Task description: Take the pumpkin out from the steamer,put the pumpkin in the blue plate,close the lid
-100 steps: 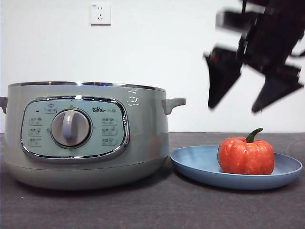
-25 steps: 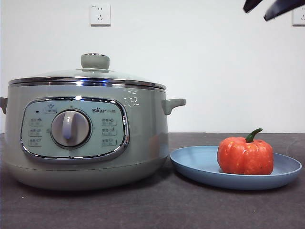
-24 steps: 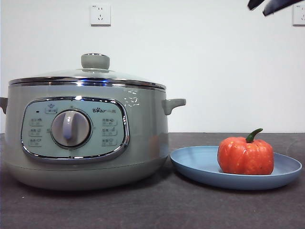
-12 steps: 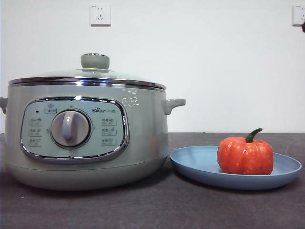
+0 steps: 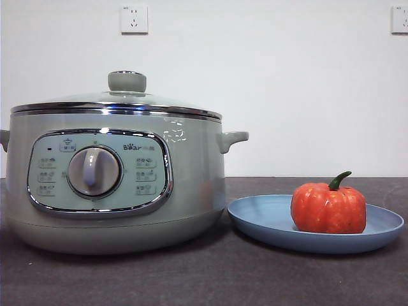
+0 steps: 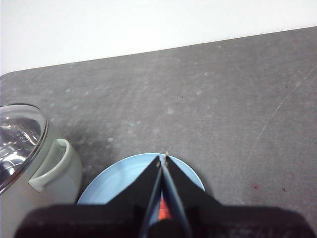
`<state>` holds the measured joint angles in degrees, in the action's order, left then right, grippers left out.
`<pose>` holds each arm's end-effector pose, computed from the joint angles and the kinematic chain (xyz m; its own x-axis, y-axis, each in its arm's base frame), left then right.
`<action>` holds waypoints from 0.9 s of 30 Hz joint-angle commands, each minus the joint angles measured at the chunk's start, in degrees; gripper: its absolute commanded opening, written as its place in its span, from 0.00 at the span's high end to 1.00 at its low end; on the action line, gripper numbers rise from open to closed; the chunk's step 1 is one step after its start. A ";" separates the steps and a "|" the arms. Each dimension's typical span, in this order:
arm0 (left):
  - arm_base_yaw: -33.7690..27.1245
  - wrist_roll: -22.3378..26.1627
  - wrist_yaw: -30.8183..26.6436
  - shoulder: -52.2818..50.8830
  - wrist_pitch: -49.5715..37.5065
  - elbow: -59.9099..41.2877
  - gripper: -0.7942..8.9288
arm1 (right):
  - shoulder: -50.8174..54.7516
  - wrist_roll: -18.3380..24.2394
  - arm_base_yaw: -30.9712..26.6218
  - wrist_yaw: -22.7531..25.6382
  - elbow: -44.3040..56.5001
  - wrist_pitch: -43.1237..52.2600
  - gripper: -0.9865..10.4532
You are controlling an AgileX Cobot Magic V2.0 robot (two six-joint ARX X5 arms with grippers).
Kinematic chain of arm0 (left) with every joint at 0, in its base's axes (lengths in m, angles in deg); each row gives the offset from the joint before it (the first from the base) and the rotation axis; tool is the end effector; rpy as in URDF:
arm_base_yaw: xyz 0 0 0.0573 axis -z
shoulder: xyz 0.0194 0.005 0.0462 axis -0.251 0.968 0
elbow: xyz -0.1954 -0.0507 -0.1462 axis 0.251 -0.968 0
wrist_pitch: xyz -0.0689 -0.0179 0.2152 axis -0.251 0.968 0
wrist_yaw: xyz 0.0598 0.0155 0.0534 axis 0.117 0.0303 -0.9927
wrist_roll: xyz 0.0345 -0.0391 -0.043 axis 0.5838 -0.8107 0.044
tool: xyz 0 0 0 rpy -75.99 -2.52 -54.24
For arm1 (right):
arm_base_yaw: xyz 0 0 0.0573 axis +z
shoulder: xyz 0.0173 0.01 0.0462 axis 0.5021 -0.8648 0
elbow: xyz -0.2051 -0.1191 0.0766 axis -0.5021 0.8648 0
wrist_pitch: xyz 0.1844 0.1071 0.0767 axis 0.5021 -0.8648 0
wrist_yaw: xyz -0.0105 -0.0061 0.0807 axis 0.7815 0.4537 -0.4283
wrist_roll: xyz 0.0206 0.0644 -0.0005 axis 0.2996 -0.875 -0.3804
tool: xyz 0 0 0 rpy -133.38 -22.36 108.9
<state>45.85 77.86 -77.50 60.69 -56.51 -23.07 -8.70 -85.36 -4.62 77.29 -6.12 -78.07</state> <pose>0.0977 -0.0505 0.2615 0.8717 -0.3499 -0.3430 0.3650 0.9308 -0.0219 0.1180 0.0446 0.2500 0.9388 0.2143 -0.2696 -0.1687 0.9686 0.1825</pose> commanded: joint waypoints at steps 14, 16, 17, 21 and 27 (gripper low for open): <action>-7.80 0.13 3.63 -7.63 2.34 -0.17 0.92 | 0.00 -0.61 0.04 0.17 0.26 0.00 0.91; -12.28 0.11 3.02 -10.62 1.86 -0.24 0.92 | 0.00 -0.63 0.04 0.17 0.26 -0.42 0.91; -14.14 0.13 2.64 -11.67 1.44 -0.33 0.92 | 0.00 -0.61 0.04 0.17 0.26 -0.68 0.91; -21.38 1.79 1.20 -15.30 -0.66 -2.40 0.92 | 0.00 -0.61 0.04 0.17 0.26 -1.44 0.91; -27.61 3.50 1.66 -20.02 -10.19 -13.14 0.92 | 0.00 -0.63 0.04 0.17 0.26 -1.55 0.91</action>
<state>18.99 80.38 -75.99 41.56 -65.30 -33.84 -8.70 -85.36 -4.62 77.29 -6.12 -79.93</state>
